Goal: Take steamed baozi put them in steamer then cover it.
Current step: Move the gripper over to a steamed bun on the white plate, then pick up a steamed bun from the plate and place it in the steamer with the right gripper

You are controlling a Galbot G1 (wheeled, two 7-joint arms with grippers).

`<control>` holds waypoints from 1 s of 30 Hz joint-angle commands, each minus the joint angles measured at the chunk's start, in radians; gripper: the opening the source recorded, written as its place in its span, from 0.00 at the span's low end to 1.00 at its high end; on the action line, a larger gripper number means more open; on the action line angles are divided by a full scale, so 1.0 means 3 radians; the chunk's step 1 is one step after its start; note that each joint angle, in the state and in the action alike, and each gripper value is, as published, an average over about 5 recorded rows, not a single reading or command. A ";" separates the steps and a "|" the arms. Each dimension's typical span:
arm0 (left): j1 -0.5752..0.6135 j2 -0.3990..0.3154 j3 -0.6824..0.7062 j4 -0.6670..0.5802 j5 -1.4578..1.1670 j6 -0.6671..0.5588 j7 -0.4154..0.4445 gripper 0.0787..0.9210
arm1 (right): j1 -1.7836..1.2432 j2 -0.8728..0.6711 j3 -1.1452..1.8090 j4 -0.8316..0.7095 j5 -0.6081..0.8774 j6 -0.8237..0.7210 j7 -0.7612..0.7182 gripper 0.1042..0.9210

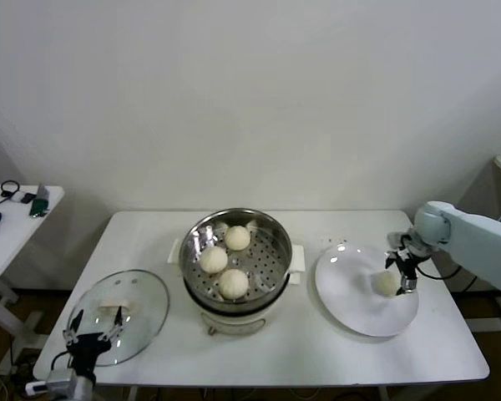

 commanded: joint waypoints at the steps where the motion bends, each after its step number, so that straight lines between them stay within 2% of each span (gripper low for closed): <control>1: 0.0002 -0.0005 0.0006 -0.0004 0.0005 0.0000 0.0000 0.88 | -0.0185 0.0083 0.0173 -0.0141 -0.0098 0.0007 0.0021 0.88; 7: 0.0006 -0.0005 0.0005 -0.0004 0.0006 -0.0003 -0.0004 0.88 | -0.0196 0.0104 0.0218 -0.0189 -0.0102 0.0014 0.0023 0.87; 13: 0.0005 -0.0002 -0.0001 -0.0003 0.0003 -0.0005 -0.0005 0.88 | -0.0151 0.0084 0.0211 -0.0148 -0.0089 0.0022 -0.0005 0.77; 18: -0.0008 -0.0002 -0.0002 0.0006 0.0003 0.0000 -0.0005 0.88 | 0.0165 0.0005 0.0015 0.0034 0.0002 0.0018 -0.0035 0.74; 24: -0.0052 -0.0010 0.0018 0.0004 0.0017 0.0023 0.0001 0.88 | 0.1372 0.0017 -0.0819 0.0498 0.0631 -0.0029 -0.0108 0.73; 30: -0.0080 -0.0017 0.0054 -0.0018 0.0021 0.0035 0.0005 0.88 | 0.2508 0.0326 -0.1399 0.0792 0.1410 -0.0130 -0.0263 0.73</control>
